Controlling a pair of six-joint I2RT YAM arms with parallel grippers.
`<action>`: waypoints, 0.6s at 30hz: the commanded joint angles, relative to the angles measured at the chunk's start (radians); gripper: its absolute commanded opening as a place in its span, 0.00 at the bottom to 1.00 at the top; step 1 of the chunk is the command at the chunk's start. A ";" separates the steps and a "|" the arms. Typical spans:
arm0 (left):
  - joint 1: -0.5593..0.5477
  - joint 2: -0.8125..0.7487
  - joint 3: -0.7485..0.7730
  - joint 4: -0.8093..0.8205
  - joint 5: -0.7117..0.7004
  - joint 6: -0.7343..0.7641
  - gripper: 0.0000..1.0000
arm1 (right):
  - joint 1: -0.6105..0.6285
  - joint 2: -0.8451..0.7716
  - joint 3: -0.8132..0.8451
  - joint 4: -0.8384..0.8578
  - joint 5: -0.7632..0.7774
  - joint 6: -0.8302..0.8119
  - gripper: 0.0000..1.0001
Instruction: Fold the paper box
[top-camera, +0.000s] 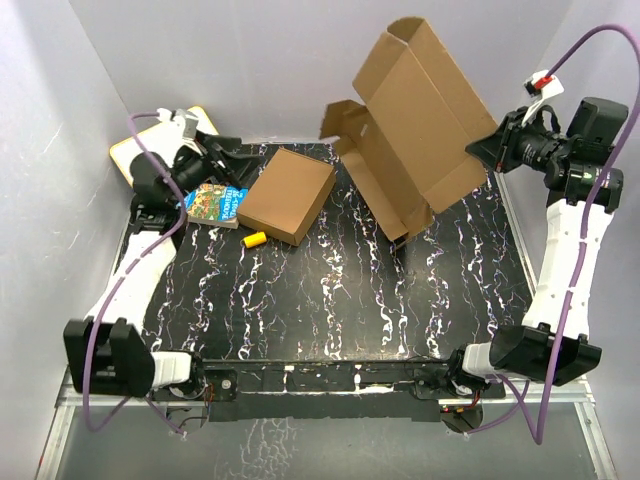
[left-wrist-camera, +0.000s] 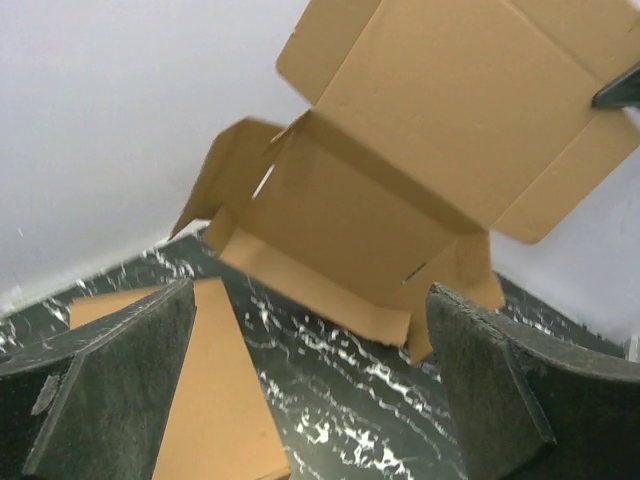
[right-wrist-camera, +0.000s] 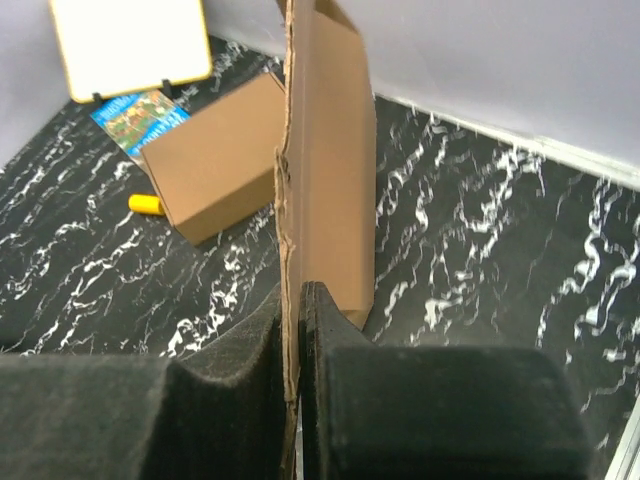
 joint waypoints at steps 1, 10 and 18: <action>-0.005 0.115 -0.044 0.139 0.097 0.048 0.95 | -0.009 -0.019 -0.034 -0.044 0.080 -0.109 0.08; -0.158 0.400 0.113 0.165 0.067 0.427 0.96 | -0.009 -0.045 0.028 -0.052 0.034 -0.136 0.08; -0.176 0.644 0.369 0.121 0.048 0.493 0.73 | -0.009 -0.054 0.088 -0.047 -0.010 -0.118 0.08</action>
